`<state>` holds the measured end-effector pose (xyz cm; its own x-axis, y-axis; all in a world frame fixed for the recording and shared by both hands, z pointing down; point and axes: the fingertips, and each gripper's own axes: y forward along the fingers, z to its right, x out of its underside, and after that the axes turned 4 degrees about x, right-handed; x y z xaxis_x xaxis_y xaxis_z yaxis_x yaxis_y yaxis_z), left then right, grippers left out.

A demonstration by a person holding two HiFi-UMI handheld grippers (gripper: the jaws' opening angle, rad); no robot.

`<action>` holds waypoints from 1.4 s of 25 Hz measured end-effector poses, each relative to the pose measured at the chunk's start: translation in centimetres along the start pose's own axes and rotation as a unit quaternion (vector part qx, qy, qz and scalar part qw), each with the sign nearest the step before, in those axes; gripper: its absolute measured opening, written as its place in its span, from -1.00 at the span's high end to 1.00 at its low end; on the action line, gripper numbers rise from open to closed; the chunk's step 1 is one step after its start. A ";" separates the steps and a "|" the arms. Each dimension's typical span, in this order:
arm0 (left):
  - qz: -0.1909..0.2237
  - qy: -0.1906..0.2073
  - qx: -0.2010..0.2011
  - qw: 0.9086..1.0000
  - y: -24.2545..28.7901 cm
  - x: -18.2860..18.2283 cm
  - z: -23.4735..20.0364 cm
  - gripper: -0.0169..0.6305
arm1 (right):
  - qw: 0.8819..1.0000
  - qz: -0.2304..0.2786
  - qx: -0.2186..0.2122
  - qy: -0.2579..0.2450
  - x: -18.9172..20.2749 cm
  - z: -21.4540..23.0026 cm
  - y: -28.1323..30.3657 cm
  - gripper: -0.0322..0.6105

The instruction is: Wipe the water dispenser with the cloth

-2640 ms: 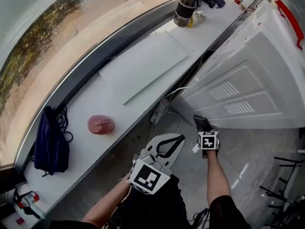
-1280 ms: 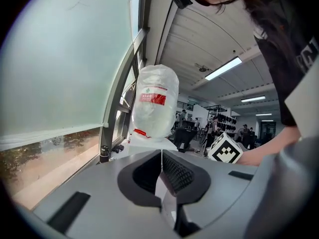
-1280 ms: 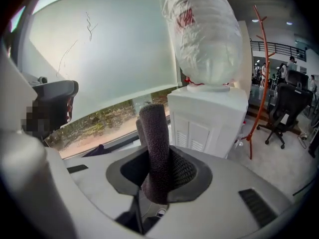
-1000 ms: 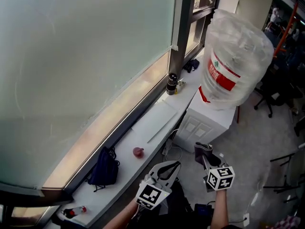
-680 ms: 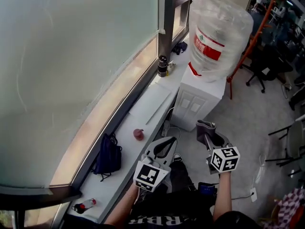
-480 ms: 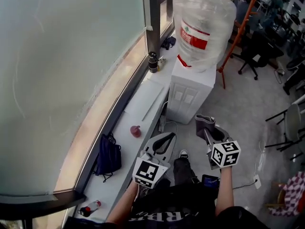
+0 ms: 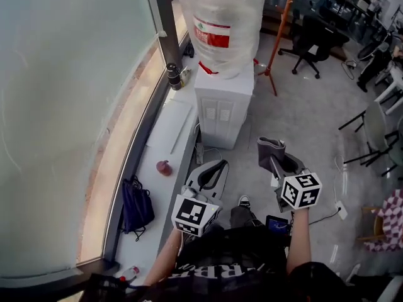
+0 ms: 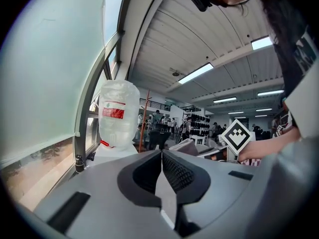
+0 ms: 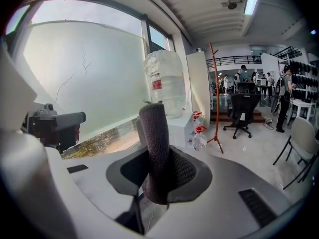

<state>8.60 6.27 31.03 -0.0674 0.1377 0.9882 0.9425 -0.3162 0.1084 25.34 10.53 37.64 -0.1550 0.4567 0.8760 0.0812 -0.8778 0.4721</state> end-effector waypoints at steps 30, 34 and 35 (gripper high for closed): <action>-0.008 0.004 0.002 1.000 -1.4 1.3 3.7 0.88 | 1.000 0.003 -0.004 -0.005 2.8 -0.4 -4.2 0.57; -0.010 0.002 -0.005 1.000 -1.6 1.6 3.7 0.88 | 1.000 0.001 -0.013 -0.014 2.8 -0.6 -4.1 0.57; -0.010 0.001 -0.006 1.000 -1.7 1.7 3.6 0.88 | 1.000 0.000 -0.014 -0.015 2.8 -0.7 -4.0 0.57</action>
<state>8.09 10.43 32.13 -0.0866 0.1413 0.9862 0.9369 -0.3251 0.1288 23.87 15.23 38.10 -0.1247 0.4605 0.8788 0.0533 -0.8814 0.4694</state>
